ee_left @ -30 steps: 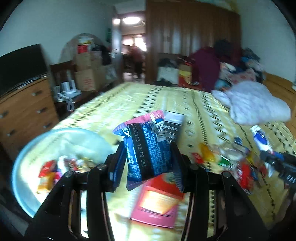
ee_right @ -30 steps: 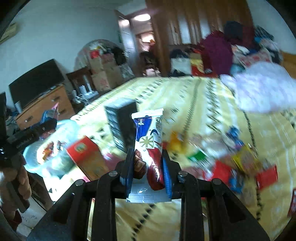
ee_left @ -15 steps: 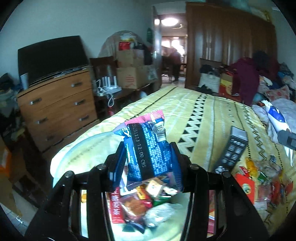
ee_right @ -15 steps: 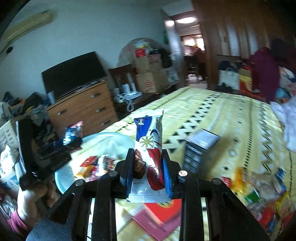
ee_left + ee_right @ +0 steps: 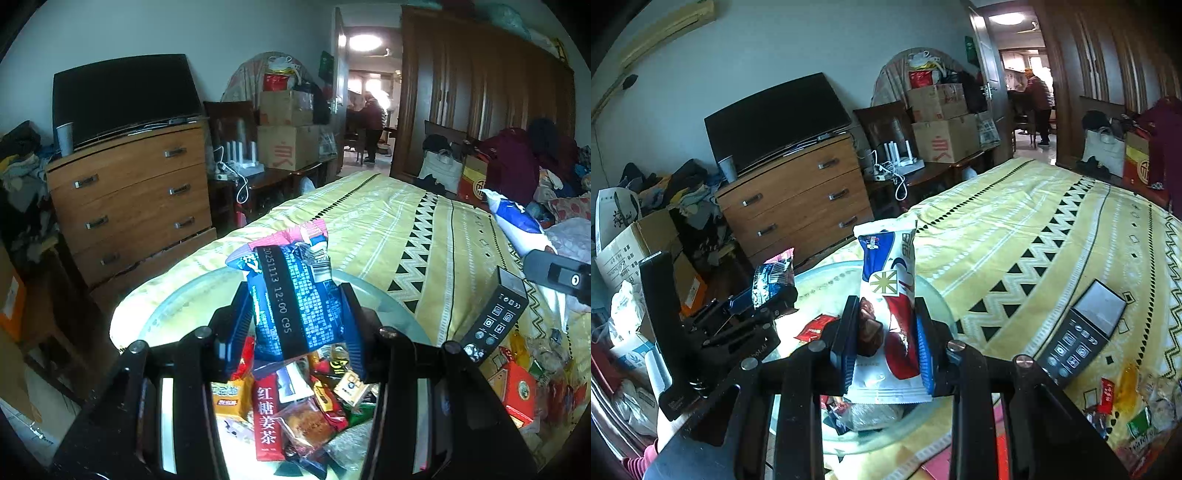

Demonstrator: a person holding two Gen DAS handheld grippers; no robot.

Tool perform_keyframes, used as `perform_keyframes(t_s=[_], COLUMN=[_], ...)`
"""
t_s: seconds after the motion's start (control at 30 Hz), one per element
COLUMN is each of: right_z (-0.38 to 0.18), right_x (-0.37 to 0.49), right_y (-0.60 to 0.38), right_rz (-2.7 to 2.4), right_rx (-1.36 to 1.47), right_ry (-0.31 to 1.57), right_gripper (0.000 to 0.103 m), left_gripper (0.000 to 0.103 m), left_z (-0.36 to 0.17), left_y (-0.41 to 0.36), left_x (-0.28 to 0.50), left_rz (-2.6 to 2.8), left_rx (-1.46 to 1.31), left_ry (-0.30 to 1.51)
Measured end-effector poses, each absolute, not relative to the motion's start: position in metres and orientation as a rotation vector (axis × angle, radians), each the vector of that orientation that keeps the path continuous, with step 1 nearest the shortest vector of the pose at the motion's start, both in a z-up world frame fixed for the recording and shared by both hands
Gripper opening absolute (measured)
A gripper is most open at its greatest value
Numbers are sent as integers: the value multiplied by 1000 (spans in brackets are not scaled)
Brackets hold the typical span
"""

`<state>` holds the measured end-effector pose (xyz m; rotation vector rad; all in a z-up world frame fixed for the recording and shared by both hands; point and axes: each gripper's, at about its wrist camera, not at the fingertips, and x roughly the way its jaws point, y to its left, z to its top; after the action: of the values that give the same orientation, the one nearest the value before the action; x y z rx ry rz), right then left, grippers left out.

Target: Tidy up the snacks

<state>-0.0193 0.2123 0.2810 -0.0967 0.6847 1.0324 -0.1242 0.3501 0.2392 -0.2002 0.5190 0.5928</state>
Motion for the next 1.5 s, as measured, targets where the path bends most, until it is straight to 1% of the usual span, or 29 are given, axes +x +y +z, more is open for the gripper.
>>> perform_keyframes(t_s=[0.33, 1.5], right_z=[269, 250], right_x=[-15, -21], right_y=[240, 274], right_rz=[1047, 1076], right_rx=[-106, -123], right_ry=[722, 774], right_gripper=[31, 31], left_gripper=[47, 46], left_z=[233, 220], left_y=[366, 382], left_x=[-124, -119], left_rz=[596, 582], left_rx=[-228, -269], left_ry=[536, 580])
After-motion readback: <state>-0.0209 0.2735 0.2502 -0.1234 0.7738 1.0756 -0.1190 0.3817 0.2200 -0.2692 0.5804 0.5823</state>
